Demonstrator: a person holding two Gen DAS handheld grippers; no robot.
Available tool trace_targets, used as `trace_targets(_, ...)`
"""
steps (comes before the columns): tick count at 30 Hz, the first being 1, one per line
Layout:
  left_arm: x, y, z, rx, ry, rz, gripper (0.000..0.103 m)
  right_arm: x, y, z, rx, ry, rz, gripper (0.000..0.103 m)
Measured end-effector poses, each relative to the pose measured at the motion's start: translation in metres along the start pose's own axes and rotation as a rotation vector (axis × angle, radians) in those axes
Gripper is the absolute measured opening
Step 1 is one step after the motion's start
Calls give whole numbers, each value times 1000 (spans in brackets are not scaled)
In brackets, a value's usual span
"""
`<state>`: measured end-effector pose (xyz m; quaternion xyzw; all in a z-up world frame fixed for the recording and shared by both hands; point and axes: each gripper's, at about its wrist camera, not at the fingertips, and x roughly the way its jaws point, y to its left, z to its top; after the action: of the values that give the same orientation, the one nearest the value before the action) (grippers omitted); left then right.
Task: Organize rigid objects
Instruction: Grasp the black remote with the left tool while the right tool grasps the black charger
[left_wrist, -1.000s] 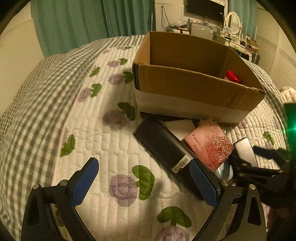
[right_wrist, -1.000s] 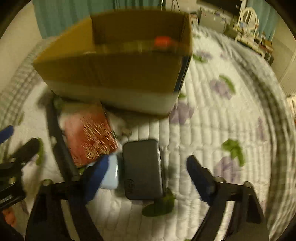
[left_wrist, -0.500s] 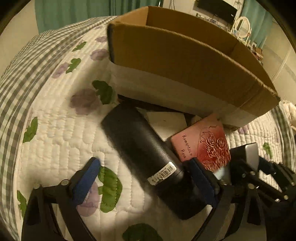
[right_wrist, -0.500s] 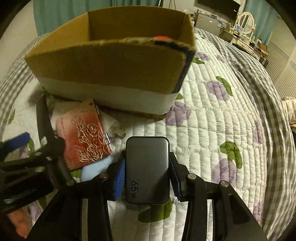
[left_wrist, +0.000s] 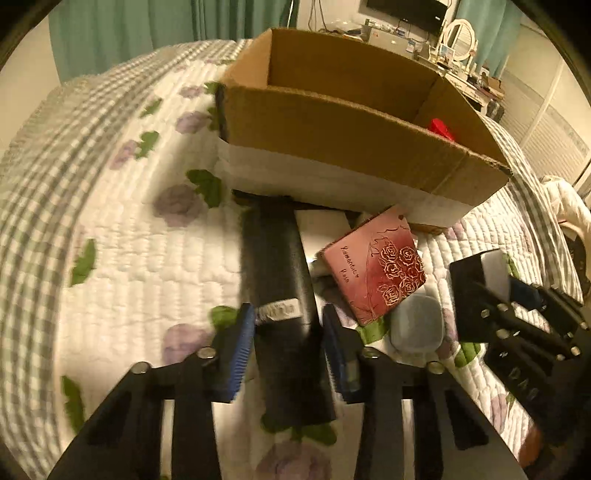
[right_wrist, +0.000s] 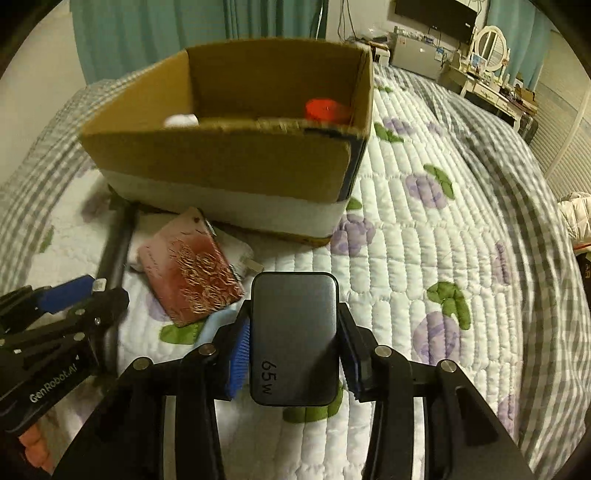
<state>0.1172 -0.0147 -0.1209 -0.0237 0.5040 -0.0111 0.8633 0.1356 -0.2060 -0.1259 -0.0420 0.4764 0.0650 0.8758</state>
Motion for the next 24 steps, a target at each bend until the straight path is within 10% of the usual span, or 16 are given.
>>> trace_targets(2,-14,0,2,26,-43,53,0,-14,2,2,-15,-27,4,41)
trace_targets(14,-28,21,-5,1,-12,-18,1,-36,-4,-1,11,-50,32,41)
trace_targets(20,-7,23,3,12,-7,28,50,-25,-2,-2,16,-39,45,41)
trace_targets(24,17,29,13,-15,16,37,50,-14,-7,-3,29,-22,40,41)
